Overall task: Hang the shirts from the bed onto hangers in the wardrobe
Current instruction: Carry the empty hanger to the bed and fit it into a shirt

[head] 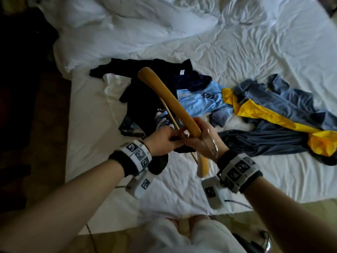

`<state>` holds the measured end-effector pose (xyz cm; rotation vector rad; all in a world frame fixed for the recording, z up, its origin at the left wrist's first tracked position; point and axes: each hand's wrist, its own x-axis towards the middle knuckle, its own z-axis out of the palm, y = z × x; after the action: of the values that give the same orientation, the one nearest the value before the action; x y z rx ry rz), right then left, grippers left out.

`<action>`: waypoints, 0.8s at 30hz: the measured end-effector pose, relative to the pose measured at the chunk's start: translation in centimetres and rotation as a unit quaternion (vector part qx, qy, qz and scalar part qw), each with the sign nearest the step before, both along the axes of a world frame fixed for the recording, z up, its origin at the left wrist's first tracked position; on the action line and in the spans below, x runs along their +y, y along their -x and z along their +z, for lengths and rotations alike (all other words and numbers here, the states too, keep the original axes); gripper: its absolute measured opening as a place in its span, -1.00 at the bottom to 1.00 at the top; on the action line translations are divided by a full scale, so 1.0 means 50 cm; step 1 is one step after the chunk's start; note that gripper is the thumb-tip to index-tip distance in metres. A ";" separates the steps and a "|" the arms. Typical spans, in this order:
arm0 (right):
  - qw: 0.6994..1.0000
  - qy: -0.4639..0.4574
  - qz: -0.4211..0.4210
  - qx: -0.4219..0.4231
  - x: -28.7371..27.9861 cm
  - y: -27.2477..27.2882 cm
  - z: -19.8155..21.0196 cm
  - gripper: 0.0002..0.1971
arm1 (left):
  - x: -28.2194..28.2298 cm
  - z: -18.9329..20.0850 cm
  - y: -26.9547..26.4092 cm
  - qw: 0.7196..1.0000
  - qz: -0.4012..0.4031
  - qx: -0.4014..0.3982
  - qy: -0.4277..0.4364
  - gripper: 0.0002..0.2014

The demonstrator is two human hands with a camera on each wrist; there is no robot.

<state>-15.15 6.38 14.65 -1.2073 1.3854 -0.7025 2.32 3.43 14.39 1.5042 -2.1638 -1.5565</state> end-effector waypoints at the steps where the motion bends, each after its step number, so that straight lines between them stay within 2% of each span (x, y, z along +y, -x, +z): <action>1: 1.000 0.012 0.012 0.023 -0.005 0.001 0.028 -0.40 | -0.002 0.029 -0.003 0.999 -0.021 -0.010 0.034 -0.71; 3: 0.998 0.027 0.026 0.041 -0.008 0.004 0.072 -0.49 | -0.012 0.092 -0.007 0.995 -0.034 0.002 0.098 -0.65; 5: 0.998 0.038 0.033 0.047 -0.010 0.011 0.106 -0.68 | -0.025 0.152 -0.012 0.989 -0.020 0.056 0.136 -0.80; 6: 0.997 0.045 0.036 0.052 -0.012 0.014 0.123 -0.71 | -0.032 0.180 -0.015 0.985 -0.015 0.074 0.153 -0.85; 8: 0.995 0.060 0.040 0.066 -0.016 0.019 0.156 -0.66 | -0.040 0.222 -0.020 0.980 -0.007 0.081 0.184 -0.87; 10: 0.992 0.073 0.045 0.087 -0.022 0.021 0.180 -0.52 | -0.048 0.252 -0.023 0.975 0.016 0.091 0.204 -0.88; 13: 0.982 0.110 0.051 0.148 -0.022 0.033 0.216 -0.37 | -0.061 0.311 -0.025 0.960 0.048 0.111 0.254 -0.88; 16: 0.966 0.132 0.083 0.204 -0.023 0.059 0.247 -0.36 | -0.075 0.363 -0.044 0.949 0.049 0.090 0.298 -0.88; 21: 0.928 0.163 0.130 0.308 -0.026 0.102 0.287 -0.55 | -0.067 0.380 -0.082 0.952 -0.010 0.015 0.304 -0.88; 24: 0.920 0.192 0.134 0.314 -0.015 0.107 0.310 -0.44 | -0.051 0.367 -0.090 0.957 -0.076 -0.032 0.277 -0.87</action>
<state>-20.52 5.64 30.17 -2.0200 1.5865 -0.4073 6.84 0.86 32.74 1.2357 -2.5106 -0.8145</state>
